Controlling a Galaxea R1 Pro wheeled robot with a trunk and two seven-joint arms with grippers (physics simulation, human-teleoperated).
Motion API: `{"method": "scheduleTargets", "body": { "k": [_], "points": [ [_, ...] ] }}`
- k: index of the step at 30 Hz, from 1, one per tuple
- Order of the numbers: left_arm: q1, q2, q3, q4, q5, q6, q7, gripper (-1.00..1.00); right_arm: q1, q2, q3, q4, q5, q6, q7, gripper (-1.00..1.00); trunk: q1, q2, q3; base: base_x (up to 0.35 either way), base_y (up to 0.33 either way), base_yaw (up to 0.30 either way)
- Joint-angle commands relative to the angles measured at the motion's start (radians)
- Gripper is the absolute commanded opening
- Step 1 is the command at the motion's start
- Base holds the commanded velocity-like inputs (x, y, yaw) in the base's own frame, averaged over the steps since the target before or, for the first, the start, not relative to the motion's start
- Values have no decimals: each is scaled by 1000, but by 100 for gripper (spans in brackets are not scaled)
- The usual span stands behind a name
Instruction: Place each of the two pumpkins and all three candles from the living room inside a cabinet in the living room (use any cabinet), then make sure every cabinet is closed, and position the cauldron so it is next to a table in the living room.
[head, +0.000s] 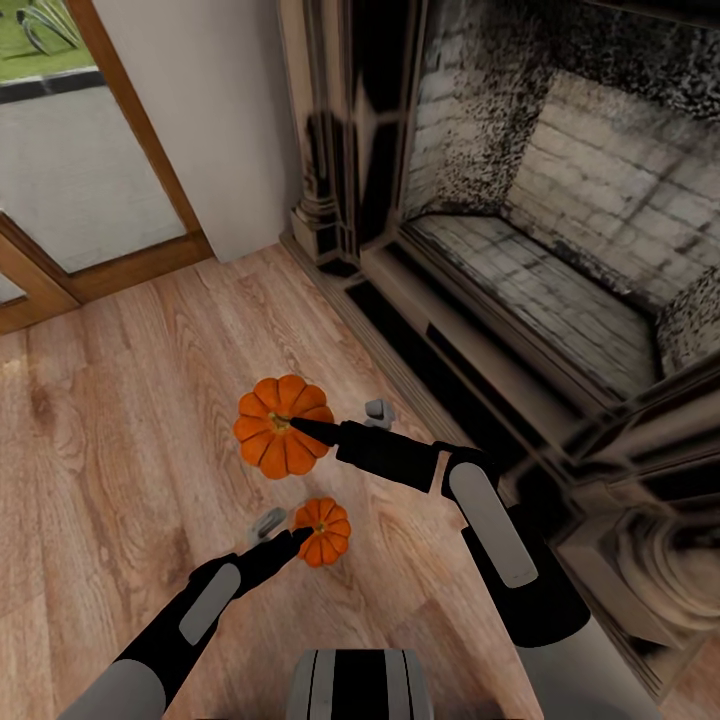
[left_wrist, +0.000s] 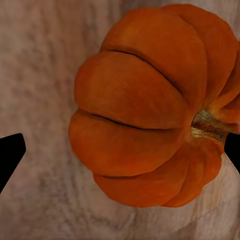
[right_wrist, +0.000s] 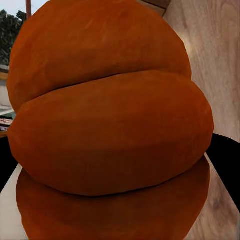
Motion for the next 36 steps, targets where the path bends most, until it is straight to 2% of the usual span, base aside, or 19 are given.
{"method": "scheduleTargets", "body": {
  "k": [1,8,23,27,34,36],
  "points": [
    [0,1,-3,0,4,2,-1,100,0,0,-1,0,4,4,4,-100,0,0,-1,68,0,0],
    [0,1,-3,0,5,2,-1,100,0,0,-1,0,4,4,5,-100,0,0,-1,132,0,0],
    [0,3,-3,1,4,2,-1,100,0,0,-1,0,4,4,5,-100,0,0,-1,6,0,0],
    [-1,2,-3,1,5,2,-1,100,0,0,-1,0,4,4,5,-100,2,-1,-16,0,0,0],
    [0,2,-3,1,4,3,-1,100,0,0,-1,0,4,4,5,-100,2,-1,-16,0,0,0],
    [0,2,-3,1,4,3,-2,100,0,0,-1,0,4,4,5,-100,3,-2,-24,0,0,0]
  ]
}}
